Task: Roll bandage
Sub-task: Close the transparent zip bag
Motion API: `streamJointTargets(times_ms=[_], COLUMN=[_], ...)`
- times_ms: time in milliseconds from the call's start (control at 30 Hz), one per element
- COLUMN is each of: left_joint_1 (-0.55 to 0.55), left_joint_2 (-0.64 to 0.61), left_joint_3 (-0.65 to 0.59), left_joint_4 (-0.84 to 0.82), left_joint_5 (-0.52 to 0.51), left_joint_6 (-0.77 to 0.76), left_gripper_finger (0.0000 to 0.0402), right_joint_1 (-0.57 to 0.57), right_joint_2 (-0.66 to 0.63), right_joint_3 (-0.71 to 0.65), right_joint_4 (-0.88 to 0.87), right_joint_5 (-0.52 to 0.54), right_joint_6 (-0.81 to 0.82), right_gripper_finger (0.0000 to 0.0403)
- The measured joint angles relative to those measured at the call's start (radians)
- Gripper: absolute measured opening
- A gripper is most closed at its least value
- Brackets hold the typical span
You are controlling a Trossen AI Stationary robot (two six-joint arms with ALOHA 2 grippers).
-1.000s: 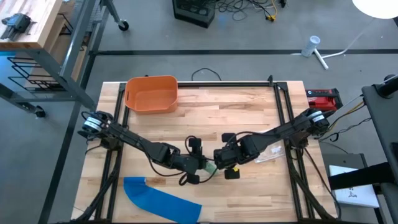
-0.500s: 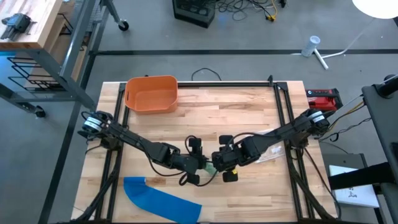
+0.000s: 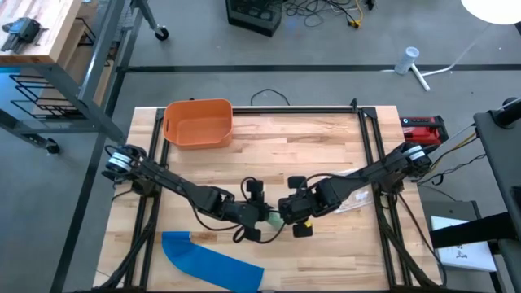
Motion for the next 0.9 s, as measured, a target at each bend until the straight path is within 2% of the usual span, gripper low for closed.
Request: streamJointTargets(times_ms=[333,667,900], left_joint_1=[-0.008,-0.009,-0.009], left_joint_2=[-0.013,-0.013,-0.013], left_joint_3=[0.000,0.000,0.000], left_joint_4=[-0.015,-0.030,-0.029], left_joint_5=[-0.001,-0.001,-0.001], left_joint_6=[0.003,0.004,0.003], left_gripper_finger=[0.0000,0.0000,0.0000], right_joint_1=[0.006,0.019,0.020], right_joint_2=[-0.001,-0.001,-0.001], right_joint_3=[0.004,0.022,0.027], right_joint_4=[-0.080,-0.102,-0.090], right_joint_5=[-0.006,-0.012,-0.014], right_joint_6=[0.031,0.047,0.064], right_gripper_finger=[0.0046,0.0003,0.0037])
